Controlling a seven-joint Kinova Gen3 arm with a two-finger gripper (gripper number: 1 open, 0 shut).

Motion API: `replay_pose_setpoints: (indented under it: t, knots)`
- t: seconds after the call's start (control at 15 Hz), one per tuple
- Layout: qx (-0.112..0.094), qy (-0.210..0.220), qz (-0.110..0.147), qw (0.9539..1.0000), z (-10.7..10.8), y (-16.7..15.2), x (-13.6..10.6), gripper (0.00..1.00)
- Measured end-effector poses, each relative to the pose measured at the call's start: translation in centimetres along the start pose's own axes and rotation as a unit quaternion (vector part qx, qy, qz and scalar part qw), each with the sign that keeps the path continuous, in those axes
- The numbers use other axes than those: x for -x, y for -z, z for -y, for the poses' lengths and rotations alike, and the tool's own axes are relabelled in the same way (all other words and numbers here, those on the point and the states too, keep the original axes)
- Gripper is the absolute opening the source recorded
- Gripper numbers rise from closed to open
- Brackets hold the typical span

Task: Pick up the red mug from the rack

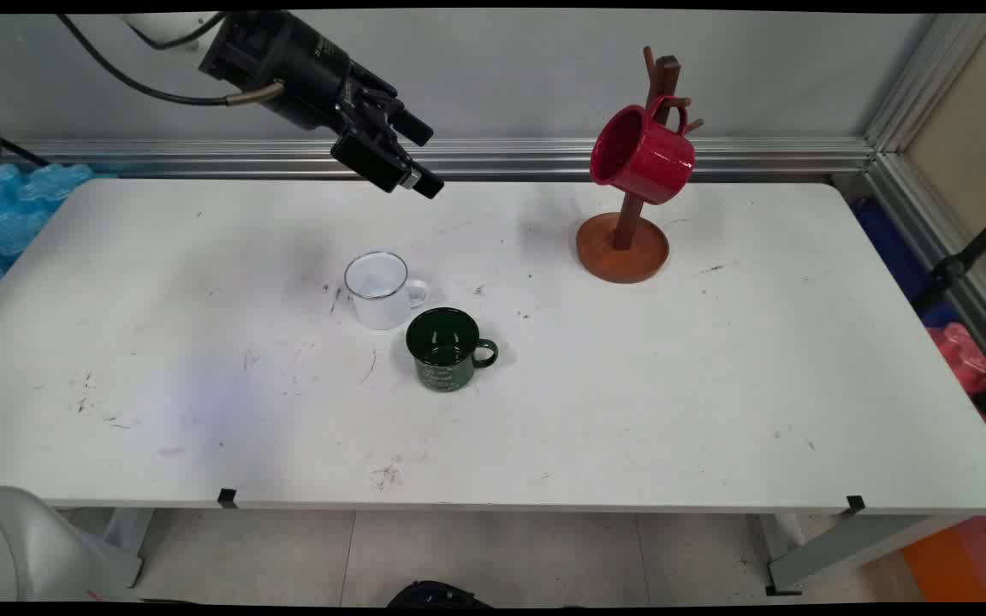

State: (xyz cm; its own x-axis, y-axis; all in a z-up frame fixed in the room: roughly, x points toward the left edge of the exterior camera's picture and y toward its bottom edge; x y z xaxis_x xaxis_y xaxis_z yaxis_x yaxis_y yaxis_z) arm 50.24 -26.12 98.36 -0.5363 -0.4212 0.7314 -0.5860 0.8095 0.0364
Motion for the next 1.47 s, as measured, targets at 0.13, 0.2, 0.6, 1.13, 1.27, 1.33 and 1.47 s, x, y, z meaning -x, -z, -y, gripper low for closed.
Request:
replay_pose_setpoints:
  t: [0.13, 0.2, 0.6, 1.13, 1.27, 1.33, 1.47]
  knots:
    - [-0.004, 0.007, -0.007, 0.9999, 0.1, -0.1, -0.5, 1.00]
    - [-0.006, 0.011, -0.012, 0.9999, 0.2, -0.4, -0.9, 1.00]
    - [-0.009, 0.026, -0.039, 0.9989, 0.9, -3.6, -4.4, 1.00]
    - [0.000, 0.056, -0.058, 0.9967, 1.2, -9.1, -8.1, 1.00]
    - [0.004, 0.067, -0.060, 0.9960, 1.3, -10.7, -8.9, 1.00]
    - [0.006, 0.072, -0.061, 0.9956, 1.3, -11.5, -9.2, 1.00]
    - [0.010, 0.083, -0.061, 0.9946, 1.4, -13.2, -9.9, 1.00]
